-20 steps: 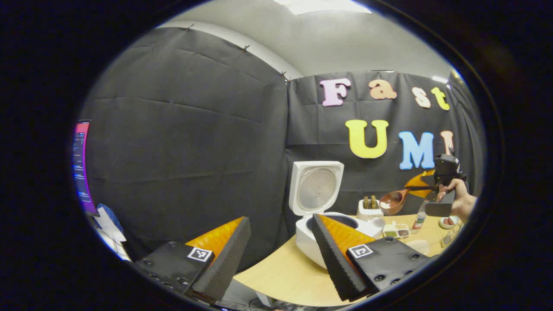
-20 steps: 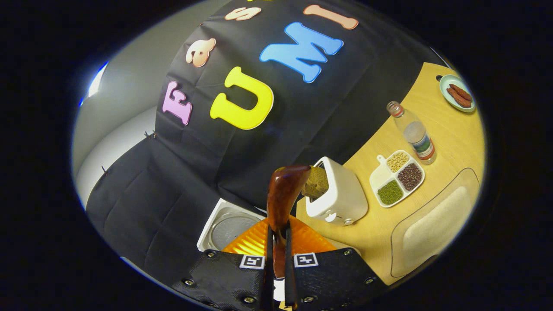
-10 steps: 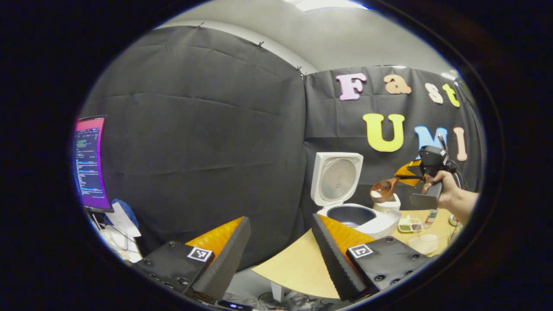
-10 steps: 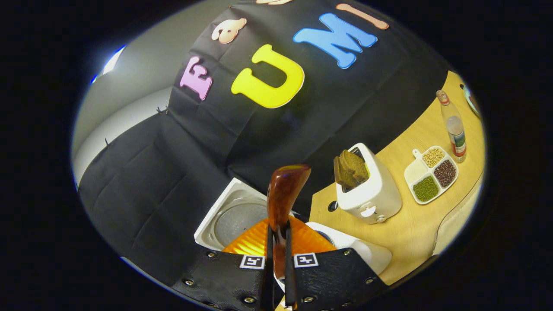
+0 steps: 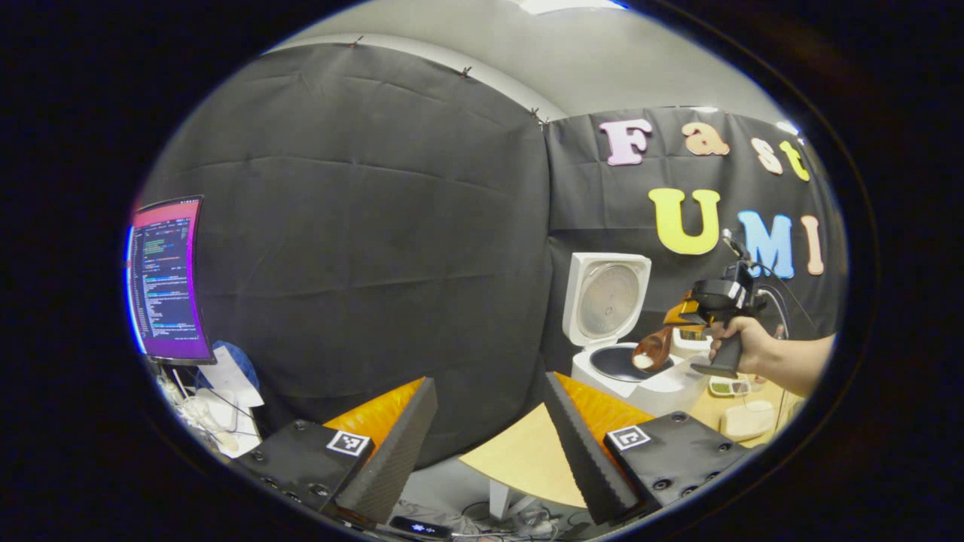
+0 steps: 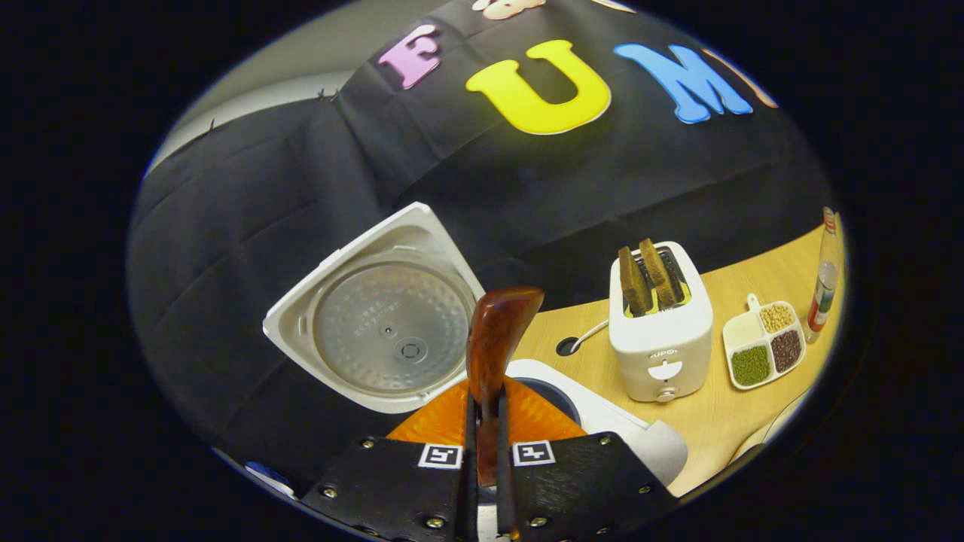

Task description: Close the left gripper, press the button to open the rice cooker; take a wooden spoon from the chopstick holder with the right hand, scoop a spoonful of rice and pour it into the rice cooker, then put the wooden spoon back into the chopstick holder.

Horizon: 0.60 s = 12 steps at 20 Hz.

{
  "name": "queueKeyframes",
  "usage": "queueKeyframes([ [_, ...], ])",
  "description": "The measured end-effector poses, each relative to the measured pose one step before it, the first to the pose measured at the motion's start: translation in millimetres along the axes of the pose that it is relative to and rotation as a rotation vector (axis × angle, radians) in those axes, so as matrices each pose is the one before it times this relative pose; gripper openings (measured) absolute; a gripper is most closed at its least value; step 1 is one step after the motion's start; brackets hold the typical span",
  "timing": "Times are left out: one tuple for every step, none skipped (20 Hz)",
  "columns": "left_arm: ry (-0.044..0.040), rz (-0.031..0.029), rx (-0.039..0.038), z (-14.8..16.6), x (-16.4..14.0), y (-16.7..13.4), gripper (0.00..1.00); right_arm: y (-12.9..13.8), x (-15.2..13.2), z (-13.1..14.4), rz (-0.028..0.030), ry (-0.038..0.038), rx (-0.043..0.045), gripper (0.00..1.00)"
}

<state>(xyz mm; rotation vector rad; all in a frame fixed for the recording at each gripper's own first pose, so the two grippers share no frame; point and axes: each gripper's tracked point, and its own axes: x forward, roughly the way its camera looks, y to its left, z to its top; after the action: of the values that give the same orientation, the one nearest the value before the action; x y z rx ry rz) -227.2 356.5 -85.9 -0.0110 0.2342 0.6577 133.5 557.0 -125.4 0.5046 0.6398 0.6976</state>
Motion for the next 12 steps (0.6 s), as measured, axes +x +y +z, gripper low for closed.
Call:
queueKeyframes([
  [0.00103, 0.00249, 0.00459, -2.93, 1.25, 1.29, 0.99, 2.33, 1.45, -0.79, -0.00054, 0.00078, -0.05166, 0.10],
  [-0.00040, 0.00266, 0.00307, 0.07, -0.03, -0.25, 0.99, 2.47, 1.78, -0.31, -0.00313, -0.00807, -0.05797, 0.10],
  [0.00088, 0.00013, -0.00012, 0.29, 0.34, -0.27, 0.99, 3.24, -0.01, 1.85, -0.00134, -0.00982, -0.06483, 0.10],
  [0.00160, 0.00060, -0.00238, -0.70, -1.37, 0.03, 0.99, 2.49, -2.66, 0.74, -0.00010, -0.00939, -0.07170, 0.10],
  [0.00244, -0.00135, -0.00268, 0.24, 0.30, -0.34, 1.00, 1.38, -0.45, 2.13, -0.00009, -0.00720, -0.07396, 0.10],
  [0.00096, 0.00004, -0.00120, 0.01, -0.75, 0.20, 0.98, 5.87, -1.69, 2.97, 0.00153, -0.00776, -0.07626, 0.10],
  [-0.00112, -0.00128, -0.00008, 0.28, 0.19, 0.13, 0.99, 4.15, -2.59, 3.95, -0.00002, -0.00896, -0.07424, 0.10],
  [-0.00275, -0.00019, 0.00123, 0.36, -0.81, -0.05, 0.99, 5.15, -1.60, 2.28, -0.00128, -0.00891, -0.07045, 0.10],
  [-0.00235, -0.00139, 0.00037, 0.84, 0.01, -0.11, 0.99, 2.51, -0.91, 1.29, -0.00281, -0.01243, -0.05933, 0.10],
  [-0.00268, -0.00201, -0.00115, 0.54, -0.15, -0.89, 0.99, 3.70, 1.36, -2.03, -0.00056, -0.00974, -0.05157, 0.10],
  [0.00333, -0.00092, -0.00118, -0.46, 0.52, -0.06, 0.99, 1.11, -0.31, -0.26, -0.00410, -0.00966, -0.04676, 0.10],
  [0.00249, 0.00017, -0.00098, -1.52, -0.11, 0.78, 1.00, 0.10, 0.94, -1.30, -0.00843, -0.00984, -0.04342, 0.10],
])
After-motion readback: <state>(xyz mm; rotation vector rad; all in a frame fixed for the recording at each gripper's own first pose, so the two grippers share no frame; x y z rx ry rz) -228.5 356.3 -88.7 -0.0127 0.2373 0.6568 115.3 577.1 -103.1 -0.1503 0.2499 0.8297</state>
